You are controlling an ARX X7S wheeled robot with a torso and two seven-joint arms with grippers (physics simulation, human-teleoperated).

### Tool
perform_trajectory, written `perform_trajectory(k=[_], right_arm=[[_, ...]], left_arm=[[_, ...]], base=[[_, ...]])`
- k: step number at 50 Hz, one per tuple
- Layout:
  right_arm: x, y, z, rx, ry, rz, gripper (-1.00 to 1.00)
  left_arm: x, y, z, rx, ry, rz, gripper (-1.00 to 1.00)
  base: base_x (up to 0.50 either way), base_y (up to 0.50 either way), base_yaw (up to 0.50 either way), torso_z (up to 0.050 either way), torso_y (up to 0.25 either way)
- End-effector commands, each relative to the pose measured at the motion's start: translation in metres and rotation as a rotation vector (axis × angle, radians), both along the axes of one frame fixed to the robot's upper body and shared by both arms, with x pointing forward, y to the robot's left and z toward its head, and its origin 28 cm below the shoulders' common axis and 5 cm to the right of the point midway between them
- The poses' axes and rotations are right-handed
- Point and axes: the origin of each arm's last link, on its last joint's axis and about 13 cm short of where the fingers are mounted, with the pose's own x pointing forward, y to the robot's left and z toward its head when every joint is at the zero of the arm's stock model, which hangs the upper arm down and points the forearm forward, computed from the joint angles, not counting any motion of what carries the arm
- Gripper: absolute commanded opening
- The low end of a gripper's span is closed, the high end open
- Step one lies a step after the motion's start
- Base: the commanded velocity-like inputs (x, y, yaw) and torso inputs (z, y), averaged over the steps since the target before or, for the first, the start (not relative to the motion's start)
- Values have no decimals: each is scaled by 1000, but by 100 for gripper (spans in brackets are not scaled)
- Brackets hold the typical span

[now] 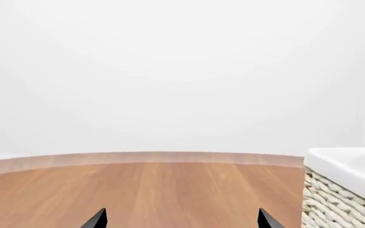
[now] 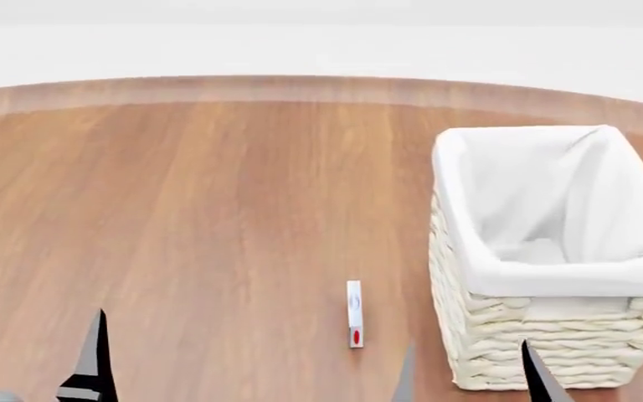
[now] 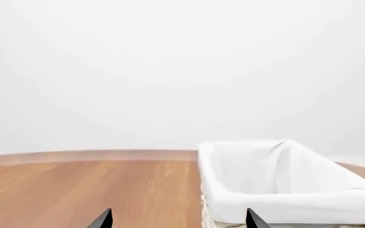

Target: Pick up the tomato sauce, and put it in the basket.

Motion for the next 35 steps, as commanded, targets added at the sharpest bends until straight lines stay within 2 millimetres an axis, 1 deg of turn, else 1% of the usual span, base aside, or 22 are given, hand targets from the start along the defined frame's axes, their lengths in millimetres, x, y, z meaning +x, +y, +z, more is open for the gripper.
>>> perform_trajectory(k=[1,8,15,21,22,23,29,35], right_arm=[[-2,-1,-4,11,-2,-1,100],[-4,-3,-10,15,13,-11,100],[-13,-4,-20,24,37,-22,100],[-35,-3,-35,25,74,-54,100],[-40,-3,-36,26,77,-53,100],[-49,-2,-43,17,85,-52,100],[-66,-3,-55,24,118,-81,100],[-84,0,-62,29,127,-98,100]], left_arm=[[1,0,0,0,1,-1,100],[1,0,-2,2,4,0,100],[1,0,-3,1,5,0,100],[2,0,-7,3,11,0,100],[2,1,-8,2,12,0,100],[2,1,-10,1,16,0,100],[2,1,-14,1,24,-4,100],[2,1,-13,-2,22,-4,100]], base=[[0,0,0,0,0],[0,0,0,0,0],[0,0,0,0,0],[0,0,0,0,0],[0,0,0,0,0],[0,0,0,0,0],[0,0,0,0,0],[0,0,0,0,0]])
